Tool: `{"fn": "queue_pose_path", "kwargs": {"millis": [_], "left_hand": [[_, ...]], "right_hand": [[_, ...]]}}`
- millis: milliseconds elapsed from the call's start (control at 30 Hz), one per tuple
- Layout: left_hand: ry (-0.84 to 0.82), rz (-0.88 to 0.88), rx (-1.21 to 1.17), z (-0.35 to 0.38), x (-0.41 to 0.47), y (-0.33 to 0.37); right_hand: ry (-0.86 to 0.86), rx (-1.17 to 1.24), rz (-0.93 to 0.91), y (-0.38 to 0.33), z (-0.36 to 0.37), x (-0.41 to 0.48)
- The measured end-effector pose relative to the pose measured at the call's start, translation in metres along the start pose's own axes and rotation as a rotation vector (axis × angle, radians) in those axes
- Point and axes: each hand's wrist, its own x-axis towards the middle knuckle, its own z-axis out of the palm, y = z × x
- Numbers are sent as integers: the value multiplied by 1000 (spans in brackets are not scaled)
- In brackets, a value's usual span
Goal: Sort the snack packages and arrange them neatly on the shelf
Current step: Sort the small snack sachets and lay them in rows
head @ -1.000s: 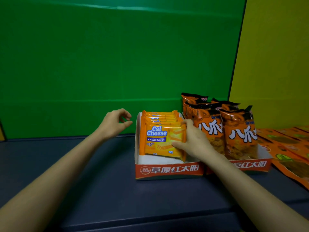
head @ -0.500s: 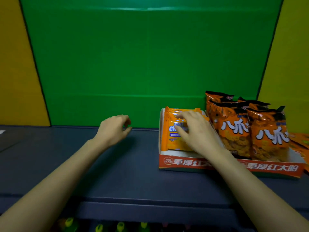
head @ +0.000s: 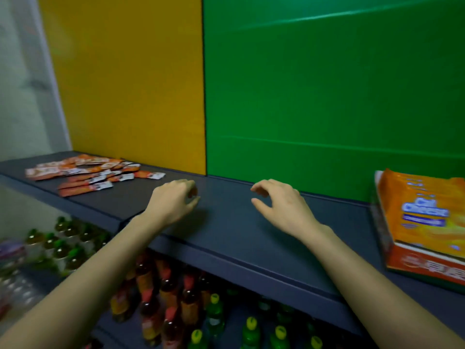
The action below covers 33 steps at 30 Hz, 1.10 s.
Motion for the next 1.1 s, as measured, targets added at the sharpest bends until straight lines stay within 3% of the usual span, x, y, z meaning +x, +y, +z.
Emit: {"fn": "queue_pose_path", "kwargs": {"millis": [533, 867, 1100], "left_hand": [[-94, -182, 162, -48, -77, -297], [-57, -223, 78, -39, -81, -383], [-35, -179, -21, -7, -36, -424]], "right_hand": [[-184, 204, -23, -230, 174, 118], [-401, 107, 158, -296, 238, 181], [-404, -31, 256, -315, 270, 218]]}}
